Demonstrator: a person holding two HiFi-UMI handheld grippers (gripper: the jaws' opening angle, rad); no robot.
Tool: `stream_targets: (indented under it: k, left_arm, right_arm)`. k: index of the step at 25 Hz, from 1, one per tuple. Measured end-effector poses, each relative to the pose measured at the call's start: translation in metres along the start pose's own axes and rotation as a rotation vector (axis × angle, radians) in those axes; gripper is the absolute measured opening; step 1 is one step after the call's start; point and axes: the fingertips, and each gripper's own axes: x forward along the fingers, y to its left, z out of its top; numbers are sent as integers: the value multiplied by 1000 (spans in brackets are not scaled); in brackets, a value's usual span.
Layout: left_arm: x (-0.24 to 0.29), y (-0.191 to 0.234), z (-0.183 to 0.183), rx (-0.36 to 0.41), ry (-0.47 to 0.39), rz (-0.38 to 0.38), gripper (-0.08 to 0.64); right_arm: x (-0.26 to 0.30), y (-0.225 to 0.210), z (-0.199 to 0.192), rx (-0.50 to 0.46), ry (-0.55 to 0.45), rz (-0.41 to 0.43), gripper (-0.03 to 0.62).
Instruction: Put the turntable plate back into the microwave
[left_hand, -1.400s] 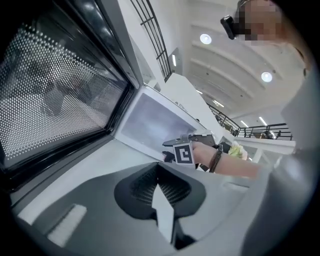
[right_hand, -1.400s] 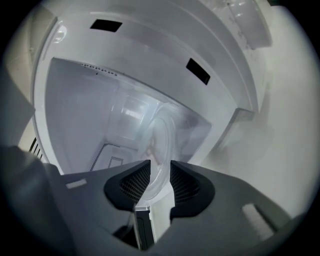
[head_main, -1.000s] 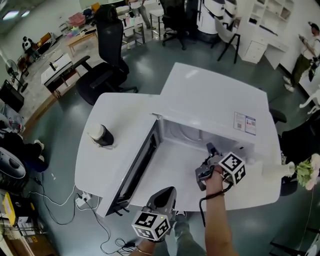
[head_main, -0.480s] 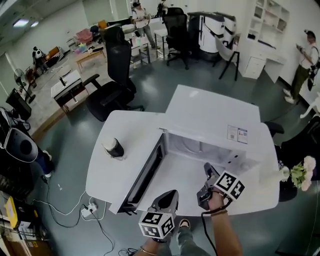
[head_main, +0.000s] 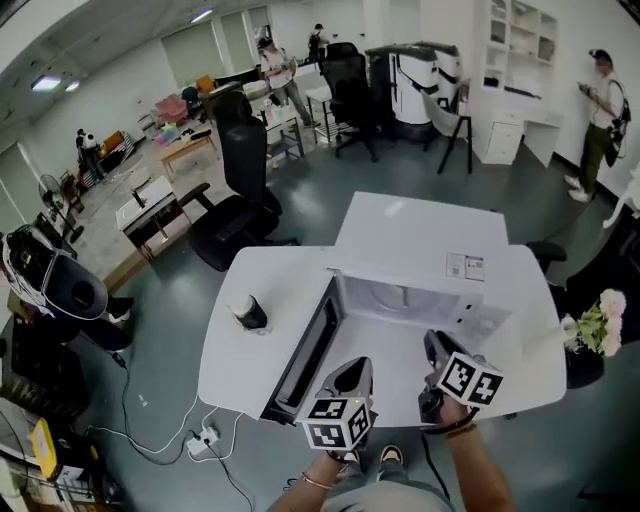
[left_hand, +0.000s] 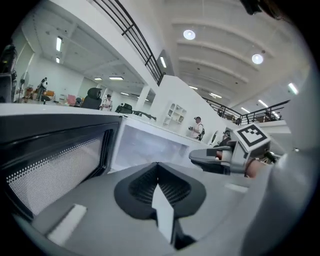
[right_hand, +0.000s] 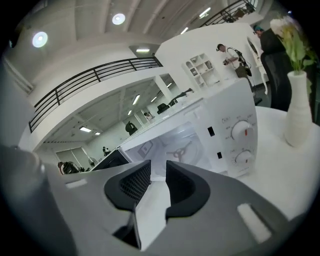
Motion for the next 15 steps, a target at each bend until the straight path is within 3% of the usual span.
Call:
stream_targets:
  k: [6,15]
  left_arm:
    - [8,-9,30,54,-46,-12,0]
    - [20,-24,46,103,-57,-35,0]
  right_arm:
    - [-33,11,17,-144,-61,21,92]
    - [-67,0,19,-234,-118,-74,11]
